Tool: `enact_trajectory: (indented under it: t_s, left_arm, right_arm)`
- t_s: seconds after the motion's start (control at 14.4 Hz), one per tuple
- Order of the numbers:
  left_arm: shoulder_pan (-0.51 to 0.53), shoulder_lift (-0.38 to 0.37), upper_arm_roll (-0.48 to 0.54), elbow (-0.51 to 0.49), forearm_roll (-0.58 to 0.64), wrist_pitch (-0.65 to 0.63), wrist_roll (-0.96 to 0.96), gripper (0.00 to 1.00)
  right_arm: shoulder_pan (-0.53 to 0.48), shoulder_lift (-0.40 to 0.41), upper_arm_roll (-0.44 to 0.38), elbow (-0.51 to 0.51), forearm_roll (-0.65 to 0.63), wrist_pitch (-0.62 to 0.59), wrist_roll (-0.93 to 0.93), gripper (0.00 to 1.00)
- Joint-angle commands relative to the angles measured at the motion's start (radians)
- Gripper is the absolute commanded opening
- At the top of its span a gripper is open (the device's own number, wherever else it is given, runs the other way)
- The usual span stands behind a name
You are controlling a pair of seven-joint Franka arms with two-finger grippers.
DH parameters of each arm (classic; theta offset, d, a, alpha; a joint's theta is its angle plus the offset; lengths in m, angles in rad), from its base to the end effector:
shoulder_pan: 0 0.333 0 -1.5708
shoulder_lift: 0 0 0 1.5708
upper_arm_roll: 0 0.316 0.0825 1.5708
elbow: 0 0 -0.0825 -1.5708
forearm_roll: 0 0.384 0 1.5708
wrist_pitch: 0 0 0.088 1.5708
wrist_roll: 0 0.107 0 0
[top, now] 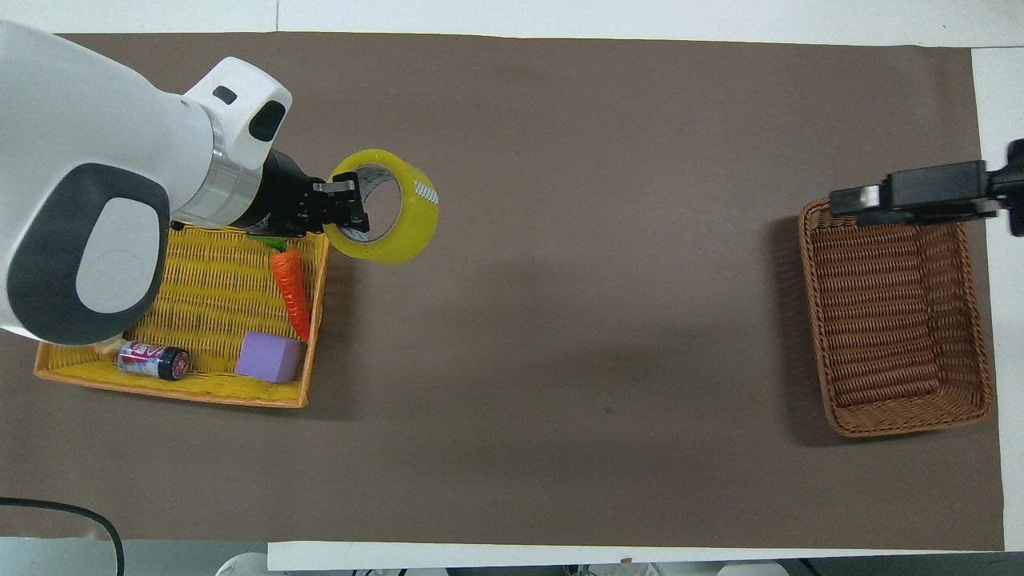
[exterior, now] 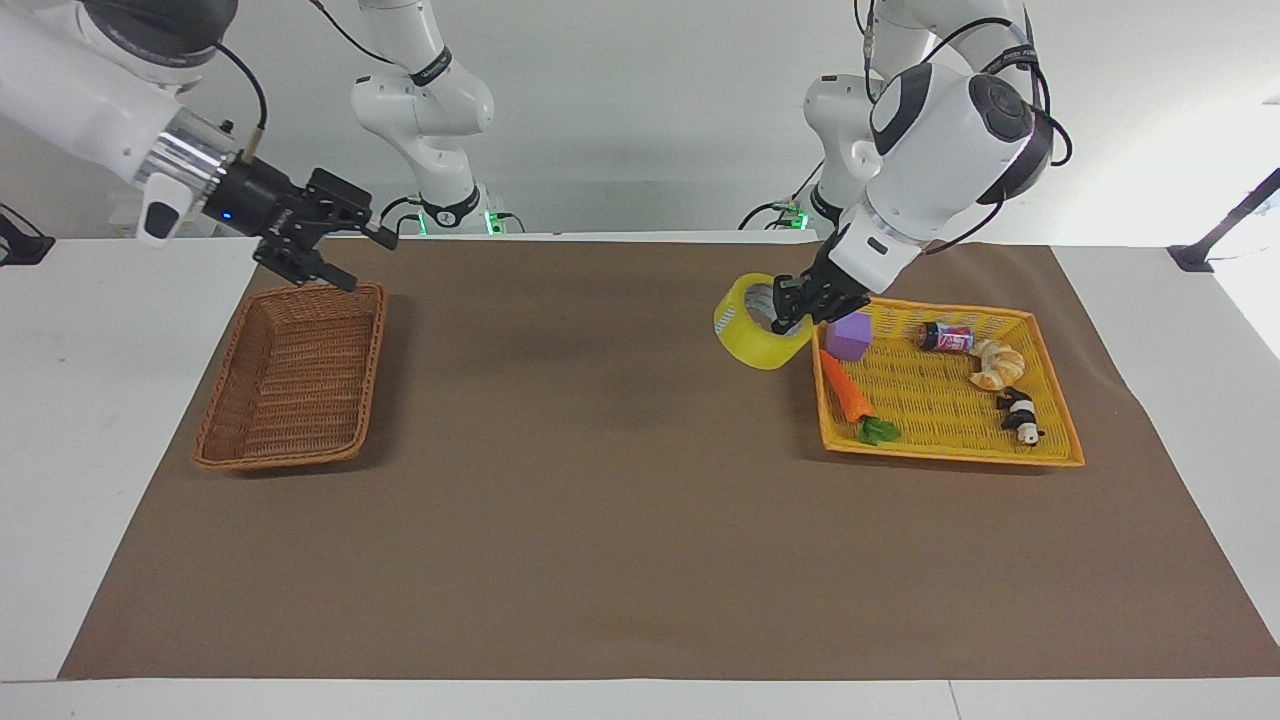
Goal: Move tape to another basket
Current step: 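Hold the tape with the left gripper while the right gripper reaches it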
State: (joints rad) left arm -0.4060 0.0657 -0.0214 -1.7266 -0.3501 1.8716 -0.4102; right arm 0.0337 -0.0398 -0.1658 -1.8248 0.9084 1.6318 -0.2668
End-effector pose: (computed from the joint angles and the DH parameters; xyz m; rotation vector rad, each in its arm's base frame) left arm 0.5290 -0.2693 0.5439 2.7960 0.1038 -0.0939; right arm 0.5473 0.0065 0.5702 -2.2242 -0.0008 -0.0467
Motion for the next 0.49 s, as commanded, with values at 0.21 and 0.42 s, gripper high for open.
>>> enact_trajectory:
  t_s: [0.21, 0.42]
  left_arm:
    - [-0.002, -0.021, 0.001, -0.014, -0.023, 0.008, 0.013, 0.0]
    - [-0.01, -0.023, 0.003, -0.016, -0.023, 0.0, 0.011, 0.0]
  right_arm:
    - [0.348, 0.078, 0.0, -0.136, 0.389, 0.431, -0.002, 1.0]
    - [0.492, 0.113, 0.0, -0.128, 0.57, 0.577, 0.093, 1.0]
